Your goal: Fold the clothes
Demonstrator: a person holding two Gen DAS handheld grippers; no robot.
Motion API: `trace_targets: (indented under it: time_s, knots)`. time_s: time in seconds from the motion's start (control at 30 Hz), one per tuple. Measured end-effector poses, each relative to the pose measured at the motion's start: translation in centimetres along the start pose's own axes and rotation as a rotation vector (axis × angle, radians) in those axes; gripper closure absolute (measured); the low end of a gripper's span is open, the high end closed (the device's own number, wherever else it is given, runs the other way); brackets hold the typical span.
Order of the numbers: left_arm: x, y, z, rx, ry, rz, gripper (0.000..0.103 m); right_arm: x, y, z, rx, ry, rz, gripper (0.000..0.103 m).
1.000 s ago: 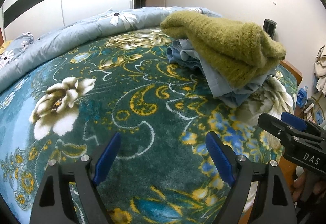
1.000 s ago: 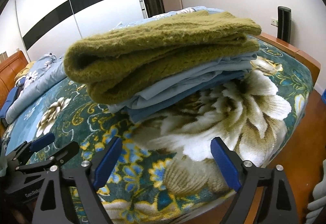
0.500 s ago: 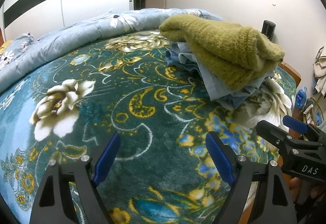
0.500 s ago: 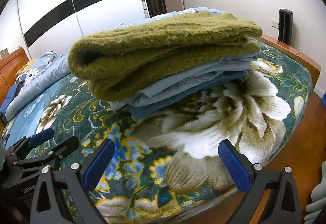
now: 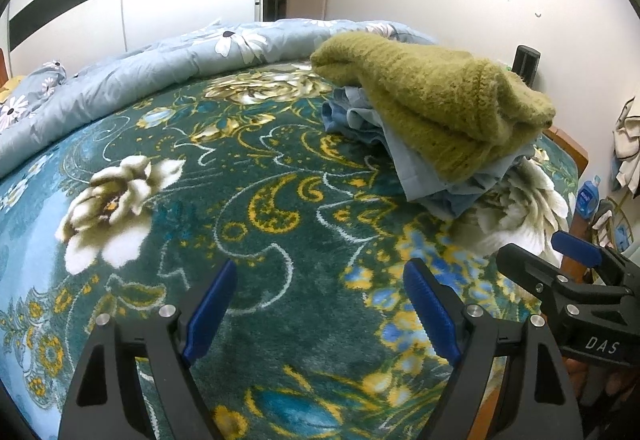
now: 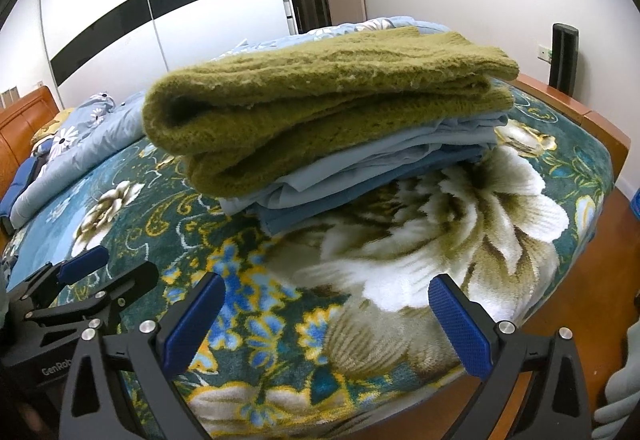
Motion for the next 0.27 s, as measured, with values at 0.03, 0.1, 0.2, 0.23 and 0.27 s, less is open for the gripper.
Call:
trace_targets:
  time_s: [0.03,0.1,0.2,0.23,0.27]
  knots:
    - [-0.02,0.01,0.05,0.002,0.0,0.001,0.017,-0.03,0.0,0.04,0.0,0.0,0.001,0.0]
    - [-0.07,0.04,0.14,0.005,-0.001,0.003,0.017,-0.09,0.05,0.08,0.001,-0.002,0.003,0.0]
    - [-0.13,0.04,0.29,0.01,-0.004,0.005,0.017,-0.12,0.07,0.05,-0.002,-0.002,0.003,0.0]
    - [-0.14,0.03,0.33,0.012,-0.004,0.005,0.017,-0.13,0.05,0.07,-0.003,-0.002,0.004,0.0]
    - [-0.17,0.03,0.35,0.012,-0.005,0.006,0.017,-0.13,0.02,0.09,-0.004,-0.004,0.004,0.0]
Point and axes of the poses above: each gripper's, at about its wrist camera, not at the fingertips, and z roughly against the way its jaws point, x to its right, y to its top, the point moved 2 cm from there along -z, roughly the way its jaws point, and after that the axes turned 4 degrees about -y, right-handed, at the moved point
